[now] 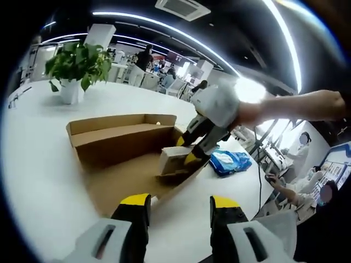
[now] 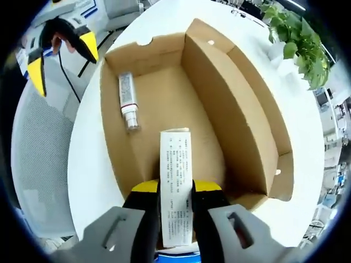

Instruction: Operate the shoe box by opening the lid, removing the specified soft item, and placing it in the target area until the item is outside and the box remains undamaged.

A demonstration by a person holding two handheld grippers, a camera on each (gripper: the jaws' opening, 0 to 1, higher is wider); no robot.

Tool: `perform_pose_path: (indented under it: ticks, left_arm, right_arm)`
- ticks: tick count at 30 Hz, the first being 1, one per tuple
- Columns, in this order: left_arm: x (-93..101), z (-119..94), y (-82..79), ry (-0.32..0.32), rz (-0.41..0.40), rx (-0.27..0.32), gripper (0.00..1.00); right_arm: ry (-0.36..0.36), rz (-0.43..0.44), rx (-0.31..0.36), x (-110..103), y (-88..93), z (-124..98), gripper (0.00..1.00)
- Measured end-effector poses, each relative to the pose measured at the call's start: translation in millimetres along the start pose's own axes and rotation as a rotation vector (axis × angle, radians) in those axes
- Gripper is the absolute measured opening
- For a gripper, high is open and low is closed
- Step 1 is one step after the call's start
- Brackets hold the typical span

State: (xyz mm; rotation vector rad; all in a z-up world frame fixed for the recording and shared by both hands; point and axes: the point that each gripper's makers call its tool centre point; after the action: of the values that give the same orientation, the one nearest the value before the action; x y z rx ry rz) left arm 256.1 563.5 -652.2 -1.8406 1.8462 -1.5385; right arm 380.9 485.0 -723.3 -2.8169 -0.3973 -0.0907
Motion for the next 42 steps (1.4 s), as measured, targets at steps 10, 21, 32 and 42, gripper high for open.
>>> perform_pose_path:
  ticks: [10, 21, 32, 42]
  left_arm:
    - [7.9, 0.0, -3.0, 0.016, 0.022, -0.001, 0.44]
    - [22.2, 2.2, -2.8, 0.038, 0.041, -0.01, 0.44]
    - [37.0, 8.8, 0.5, 0.062, 0.063, -0.032, 0.44]
    - [50.3, 18.1, 1.3, 0.078, 0.091, -0.055, 0.44]
  right_arm:
    - [0.08, 0.057, 0.066, 9.7, -7.3, -35.2, 0.18]
    - [0.158, 0.08, 0.084, 6.6, 3.9, -67.6, 0.18]
    - [0.194, 0.144, 0.054, -8.4, 47.8, -90.3, 0.18]
    - [0.216, 0.242, 0.045, -25.4, 97.2, -101.3, 0.18]
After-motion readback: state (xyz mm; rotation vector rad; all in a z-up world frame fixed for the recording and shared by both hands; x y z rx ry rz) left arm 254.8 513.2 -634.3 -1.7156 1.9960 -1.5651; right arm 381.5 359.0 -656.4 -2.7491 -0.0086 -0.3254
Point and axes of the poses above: the point that each gripper's makers call its tool centre point, and the gripper's own axes: z roughly forward along the fingers, x roughly to its right, y roughly out of its underside, and after that the axes turned 9 degrees about -z, right-handed
